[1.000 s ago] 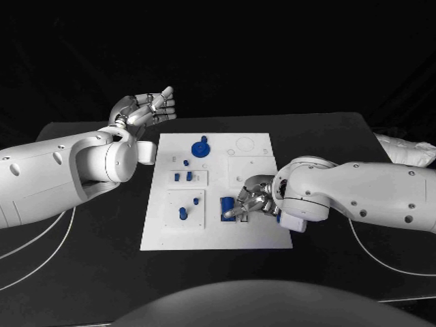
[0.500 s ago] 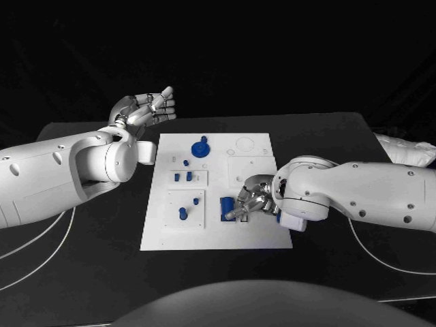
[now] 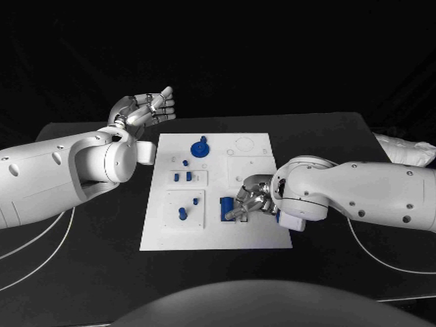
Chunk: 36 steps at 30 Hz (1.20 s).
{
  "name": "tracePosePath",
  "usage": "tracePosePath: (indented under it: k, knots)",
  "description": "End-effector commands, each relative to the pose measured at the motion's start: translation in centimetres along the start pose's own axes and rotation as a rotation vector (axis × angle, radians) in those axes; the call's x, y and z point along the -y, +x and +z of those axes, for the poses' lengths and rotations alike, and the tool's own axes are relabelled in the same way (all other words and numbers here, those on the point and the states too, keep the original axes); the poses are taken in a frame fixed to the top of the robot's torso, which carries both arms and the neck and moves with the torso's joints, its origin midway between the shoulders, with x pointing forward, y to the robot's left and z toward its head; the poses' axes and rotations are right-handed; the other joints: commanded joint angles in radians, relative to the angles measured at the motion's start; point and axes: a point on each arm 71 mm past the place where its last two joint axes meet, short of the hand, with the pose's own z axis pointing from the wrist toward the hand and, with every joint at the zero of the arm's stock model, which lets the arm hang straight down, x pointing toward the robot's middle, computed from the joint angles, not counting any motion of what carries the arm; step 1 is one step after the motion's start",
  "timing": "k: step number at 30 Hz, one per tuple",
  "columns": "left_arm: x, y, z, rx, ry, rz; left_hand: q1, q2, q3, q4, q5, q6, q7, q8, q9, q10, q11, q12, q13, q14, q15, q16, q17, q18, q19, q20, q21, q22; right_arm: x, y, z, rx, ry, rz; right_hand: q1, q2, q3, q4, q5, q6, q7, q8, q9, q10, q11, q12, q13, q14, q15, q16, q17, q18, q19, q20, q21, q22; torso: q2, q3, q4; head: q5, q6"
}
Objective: Assemble the parts on the task board
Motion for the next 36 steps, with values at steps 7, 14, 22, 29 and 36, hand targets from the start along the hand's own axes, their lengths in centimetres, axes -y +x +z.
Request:
tracePosePath:
  k: [7, 14, 22, 29, 36]
  knots:
    - [0.1, 0.3, 0.0, -0.02, 0.006, -0.011, 0.0, 0.009, 0.006, 0.001, 0.006, -0.008, 0.025, 0.007, -0.001, -0.004, 0.0, 0.005, -0.001, -0.005, -0.001, 0.004, -0.001, -0.004, 0.001, 0.0, -0.006, -0.001, 0.1, 0.0, -0.2, 0.033, -0.023, 0.041, 0.053, 0.02, 0.001, -0.001, -0.014, 0.015, 0.0, -0.014, 0.011, 0.109, -0.013, -0.003, 0.26, 0.106, -0.009, 0.004, 0.263, -0.007, 0.106, -0.009, 0.004, 0.263, 0.0, 0.0007, 0.0001, 0.001, 0.0]
    - [0.1, 0.2, 0.0, -0.019, 0.005, -0.011, 0.0, 0.009, 0.006, 0.001, 0.006, -0.008, 0.025, 0.007, -0.001, -0.004, 0.0, 0.005, -0.001, -0.005, -0.001, 0.004, -0.001, -0.004, 0.001, 0.0, -0.006, -0.001, 0.4, -0.9, -1.6, 0.107, -0.099, 0.158, 0.002, -0.033, -0.04, 0.025, -0.037, 0.02, 0.003, -0.021, 0.023, 0.109, -0.011, -0.003, 0.26, 0.106, -0.009, 0.004, 0.263, -0.007, 0.106, -0.009, 0.004, 0.263, 0.0, 0.0003, -0.0006, 0.002, 0.0]
    - [0.1, 0.2, 0.0, -0.018, 0.004, -0.011, 0.0, 0.01, 0.006, 0.001, 0.006, -0.008, 0.024, 0.007, -0.001, -0.004, -0.001, 0.006, -0.001, -0.005, -0.001, 0.005, -0.002, -0.004, 0.001, 0.0, -0.006, -0.002, 1.8, -3.6, -5.1, 0.217, -0.159, 0.256, -0.049, -0.053, -0.079, 0.064, -0.033, -0.033, 0.029, -0.09, -0.001, 0.109, 0.01, -0.003, 0.26, 0.106, 0.005, 0.004, 0.263, -0.007, 0.106, 0.001, 0.004, 0.263, -0.001, -0.0001, -0.0005, 0.0, 0.0]
    - [0.1, 0.3, 0.1, -0.018, 0.004, -0.009, 0.0, 0.01, 0.006, 0.001, 0.006, -0.008, 0.024, 0.007, -0.001, -0.004, -0.001, 0.006, -0.001, -0.005, -0.001, 0.005, -0.002, -0.004, 0.001, 0.0, -0.006, -0.002, 4.2, -3.9, -7.1, 0.18, -0.087, 0.239, -0.009, -0.041, -0.069, 0.047, 0.021, -0.055, 0.064, -0.23, -0.115, 0.109, 0.044, -0.003, 0.26, 0.106, 0.031, 0.004, 0.263, -0.007, 0.106, 0.025, 0.004, 0.263, 0.0, -0.0002, -0.0021, -0.004, 0.0]
    - [0.0, 0.5, 0.2, -0.021, 0.002, -0.01, 0.0, 0.01, 0.006, 0.001, 0.006, -0.008, 0.024, 0.007, -0.001, -0.004, -0.001, 0.006, -0.001, -0.005, -0.001, 0.005, -0.002, -0.004, 0.001, 0.0, -0.006, -0.002, 6.8, -3.5, -8.4, 0.149, 0.056, 0.126, 0.007, -0.044, -0.041, 0.028, 0.089, -0.074, 0.117, -0.411, -0.302, 0.109, 0.091, -0.003, 0.26, 0.106, 0.073, 0.004, 0.263, -0.007, 0.106, 0.062, 0.004, 0.263, 0.0, 0.0009, -0.0011, -0.022, 0.0]
